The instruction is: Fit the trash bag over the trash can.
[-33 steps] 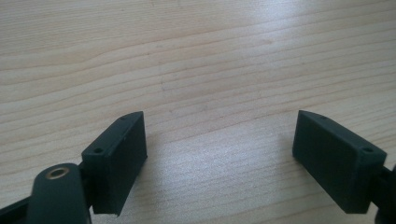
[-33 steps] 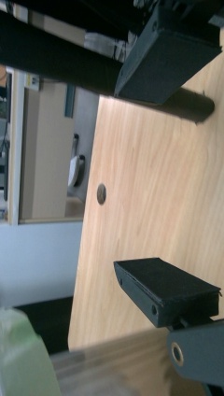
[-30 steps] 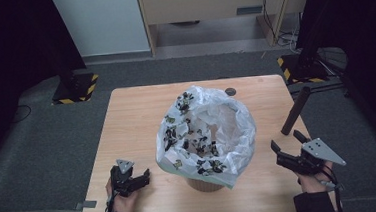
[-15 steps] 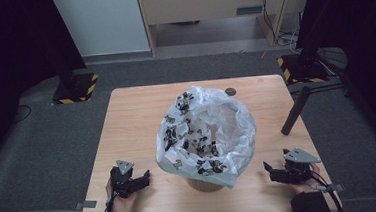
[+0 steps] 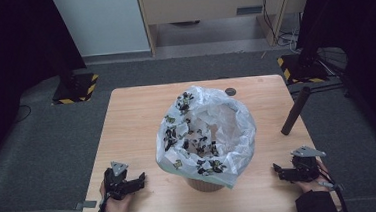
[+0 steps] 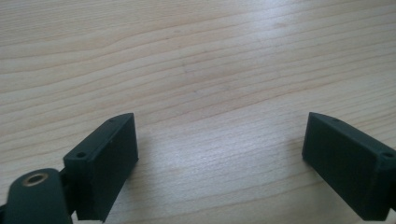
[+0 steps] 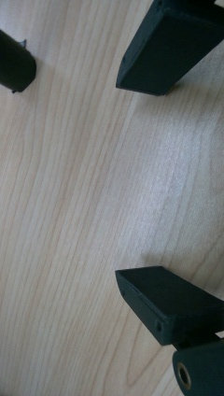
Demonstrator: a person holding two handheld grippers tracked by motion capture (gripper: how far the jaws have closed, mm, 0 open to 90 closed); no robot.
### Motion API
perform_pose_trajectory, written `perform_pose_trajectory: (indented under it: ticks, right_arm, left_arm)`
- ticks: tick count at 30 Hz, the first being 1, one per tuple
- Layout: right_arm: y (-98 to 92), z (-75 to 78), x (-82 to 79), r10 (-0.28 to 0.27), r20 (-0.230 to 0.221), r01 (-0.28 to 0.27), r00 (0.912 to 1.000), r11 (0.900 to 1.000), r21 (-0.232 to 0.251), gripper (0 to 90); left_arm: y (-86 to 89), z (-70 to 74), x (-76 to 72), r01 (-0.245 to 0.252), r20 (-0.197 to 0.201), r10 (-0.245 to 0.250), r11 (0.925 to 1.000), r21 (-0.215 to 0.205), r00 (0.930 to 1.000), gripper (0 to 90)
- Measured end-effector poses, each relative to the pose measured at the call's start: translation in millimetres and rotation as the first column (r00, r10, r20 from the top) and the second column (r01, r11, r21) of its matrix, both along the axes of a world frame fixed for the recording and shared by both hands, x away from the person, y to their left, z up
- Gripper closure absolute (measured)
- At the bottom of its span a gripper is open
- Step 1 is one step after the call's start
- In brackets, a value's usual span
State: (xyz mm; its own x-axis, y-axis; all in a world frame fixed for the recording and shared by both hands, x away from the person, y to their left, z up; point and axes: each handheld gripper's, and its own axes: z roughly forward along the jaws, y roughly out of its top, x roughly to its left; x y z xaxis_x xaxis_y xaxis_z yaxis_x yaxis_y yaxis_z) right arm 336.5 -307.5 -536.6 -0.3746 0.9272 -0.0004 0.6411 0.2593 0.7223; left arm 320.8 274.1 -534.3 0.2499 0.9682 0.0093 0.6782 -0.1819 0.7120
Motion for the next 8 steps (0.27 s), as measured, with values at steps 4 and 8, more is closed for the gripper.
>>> perform_pose_trajectory:
  ticks: [4,8]
  right_arm:
    - [-4.7,-0.6,2.7,0.004,-0.002,-0.004,1.0000,1.000,0.002,7.5]
    - [-7.2,-1.2,7.1,0.021,-0.014,-0.021,0.9997,1.000,0.003,2.9]
  left_arm:
    - [0.6,-0.3,1.0,-0.017,-0.007,0.017,0.9999,0.003,0.9998,6.1]
    - [0.5,-0.4,1.2,-0.020,-0.008,0.020,0.9998,0.004,0.9998,5.4]
